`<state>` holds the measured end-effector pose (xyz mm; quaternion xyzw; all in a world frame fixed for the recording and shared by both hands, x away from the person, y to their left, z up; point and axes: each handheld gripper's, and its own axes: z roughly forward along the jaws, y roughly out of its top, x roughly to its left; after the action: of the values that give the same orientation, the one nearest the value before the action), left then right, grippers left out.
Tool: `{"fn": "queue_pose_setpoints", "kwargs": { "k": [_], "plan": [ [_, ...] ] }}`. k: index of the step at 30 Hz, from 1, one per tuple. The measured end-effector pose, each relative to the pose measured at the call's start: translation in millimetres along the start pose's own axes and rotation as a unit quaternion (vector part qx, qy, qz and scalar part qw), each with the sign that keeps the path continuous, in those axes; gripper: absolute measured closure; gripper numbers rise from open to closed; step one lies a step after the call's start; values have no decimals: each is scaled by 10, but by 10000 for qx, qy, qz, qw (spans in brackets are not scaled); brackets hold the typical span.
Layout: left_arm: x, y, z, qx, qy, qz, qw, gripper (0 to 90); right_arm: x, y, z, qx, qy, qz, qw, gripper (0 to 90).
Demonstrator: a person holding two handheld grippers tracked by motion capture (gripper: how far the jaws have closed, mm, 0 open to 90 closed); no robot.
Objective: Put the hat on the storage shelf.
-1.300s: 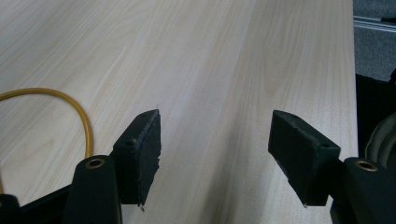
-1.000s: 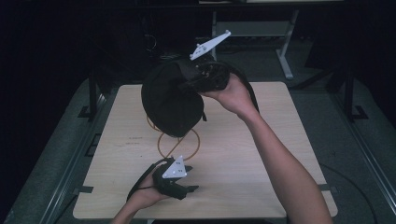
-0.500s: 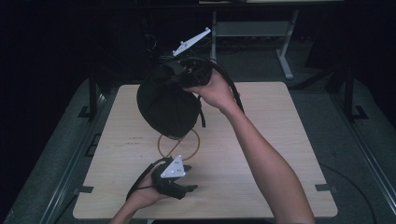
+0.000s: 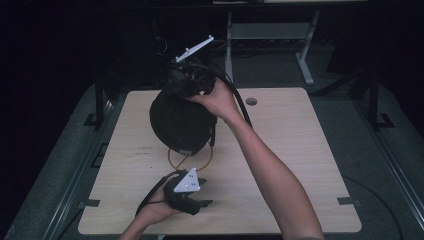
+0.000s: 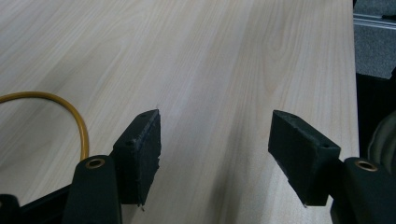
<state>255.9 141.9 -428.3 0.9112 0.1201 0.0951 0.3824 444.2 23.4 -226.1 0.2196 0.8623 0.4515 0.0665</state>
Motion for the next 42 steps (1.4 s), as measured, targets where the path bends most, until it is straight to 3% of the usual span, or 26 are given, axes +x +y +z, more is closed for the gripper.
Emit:
{"fn": "queue_pose_setpoints", "kwargs": {
  "k": [6,18,30,42],
  "plan": [
    [-8,1,-8,-71,25,-4,10000,344,9,-51,-89,-218,4,29,9998,387],
    [12,-18,-3,-41,74,-16,10000,344,-6,-236,-215,-175,179,46,9997,350],
    [17,-15,1,-157,58,-130,9998,338,-50,-484,-451,-215,122,108,9996,314],
    [21,-28,15,-148,40,-132,9998,338,-151,-721,-643,-258,79,370,9990,279]
  ]
}}
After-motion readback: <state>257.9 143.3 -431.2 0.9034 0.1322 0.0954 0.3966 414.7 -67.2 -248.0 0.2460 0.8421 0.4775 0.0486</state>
